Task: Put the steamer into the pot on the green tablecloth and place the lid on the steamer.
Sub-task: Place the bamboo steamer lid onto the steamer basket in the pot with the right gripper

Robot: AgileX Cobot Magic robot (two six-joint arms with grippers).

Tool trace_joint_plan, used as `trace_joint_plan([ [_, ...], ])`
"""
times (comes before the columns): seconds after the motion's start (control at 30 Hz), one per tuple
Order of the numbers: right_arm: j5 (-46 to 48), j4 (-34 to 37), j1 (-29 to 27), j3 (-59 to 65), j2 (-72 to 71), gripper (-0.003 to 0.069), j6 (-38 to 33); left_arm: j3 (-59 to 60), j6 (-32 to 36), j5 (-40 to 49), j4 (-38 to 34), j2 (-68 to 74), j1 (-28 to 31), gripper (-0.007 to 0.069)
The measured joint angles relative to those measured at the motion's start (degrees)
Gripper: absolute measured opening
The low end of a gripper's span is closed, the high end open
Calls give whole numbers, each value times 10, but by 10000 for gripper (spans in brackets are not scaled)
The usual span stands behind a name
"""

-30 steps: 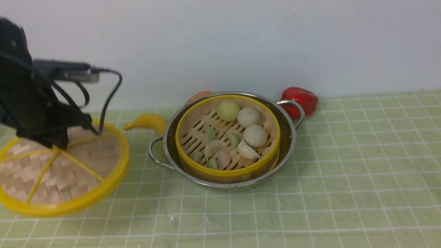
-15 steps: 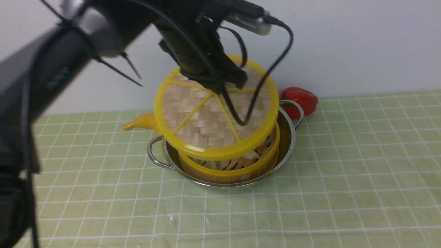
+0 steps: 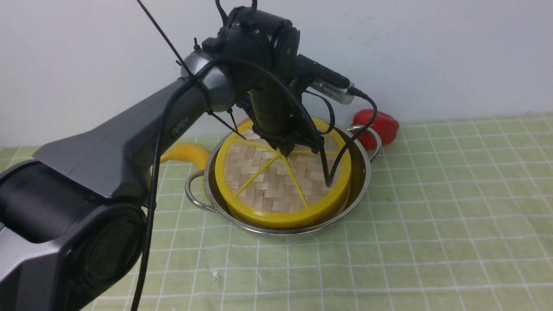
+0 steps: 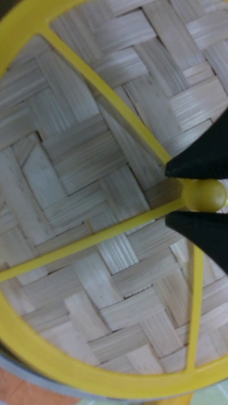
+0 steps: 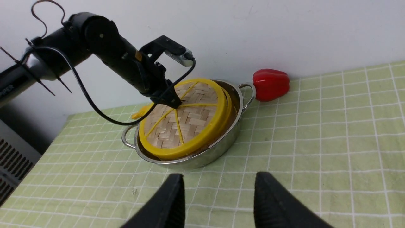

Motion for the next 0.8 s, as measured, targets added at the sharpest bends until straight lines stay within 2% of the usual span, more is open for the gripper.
trace_joint_plan([
  [0.8, 0, 0, 0, 0, 0, 313, 0, -3, 0, -22, 3, 4, 0, 123],
])
